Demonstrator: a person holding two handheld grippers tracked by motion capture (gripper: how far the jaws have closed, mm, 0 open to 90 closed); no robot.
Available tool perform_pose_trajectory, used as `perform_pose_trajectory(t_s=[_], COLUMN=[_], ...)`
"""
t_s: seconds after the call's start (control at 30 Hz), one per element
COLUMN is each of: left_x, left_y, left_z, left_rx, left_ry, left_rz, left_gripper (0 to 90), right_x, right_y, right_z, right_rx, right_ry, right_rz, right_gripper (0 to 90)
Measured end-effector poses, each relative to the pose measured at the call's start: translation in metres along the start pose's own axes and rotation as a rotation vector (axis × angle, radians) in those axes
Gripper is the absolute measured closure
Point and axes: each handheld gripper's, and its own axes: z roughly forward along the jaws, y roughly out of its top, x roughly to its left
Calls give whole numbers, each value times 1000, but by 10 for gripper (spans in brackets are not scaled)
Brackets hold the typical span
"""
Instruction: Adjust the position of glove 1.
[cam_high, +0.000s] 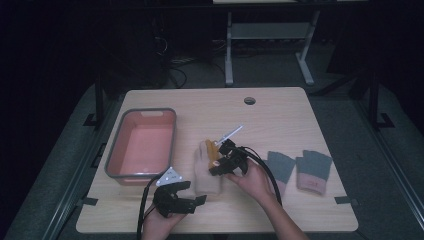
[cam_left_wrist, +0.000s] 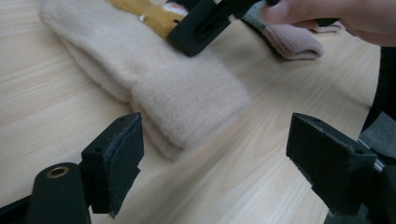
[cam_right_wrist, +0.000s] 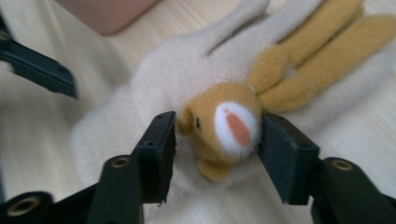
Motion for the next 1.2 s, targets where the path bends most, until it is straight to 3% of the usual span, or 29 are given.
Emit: perform_pose_trajectory(t_s=[0.23, 0.37, 0.43, 0.5, 0.57, 0.67, 0.77, 0.93, 1.07, 1.2], left_x=[1, 5, 11, 12, 14, 18, 22, 29, 34, 36], left_y=[17, 26, 28, 27, 26, 24, 21, 19, 19, 20], left_z=[6, 13, 18, 19, 23, 28, 33, 39, 41, 44], left_rx=[-11, 0, 7, 10, 26, 54, 66, 105, 117, 124], left_ry=[10, 37, 51, 62, 63, 94, 92, 52, -16, -50], left_rz=[-71, -139, -198, -205, -221, -221, -258, -288, -316, -327], left_gripper=[201, 222, 226, 226, 313, 317, 318, 334, 460, 543], right_x=[-2, -6, -9, -9, -11, -12, -14, -15, -13, -14], right_y=[-5, -13, -20, -22, -29, -34, -42, -47, -50, -55], right_z=[-20, -27, -33, -34, -37, -36, -34, -33, -33, -29], right_rx=[-69, -82, -101, -108, -129, -127, -136, -146, -155, -143], right_ry=[6, -5, -8, -9, 5, 16, 29, 33, 42, 48], right_rz=[27, 47, 70, 76, 110, 134, 168, 206, 237, 301], right_gripper=[390, 378, 378, 378, 378, 374, 370, 364, 390, 392])
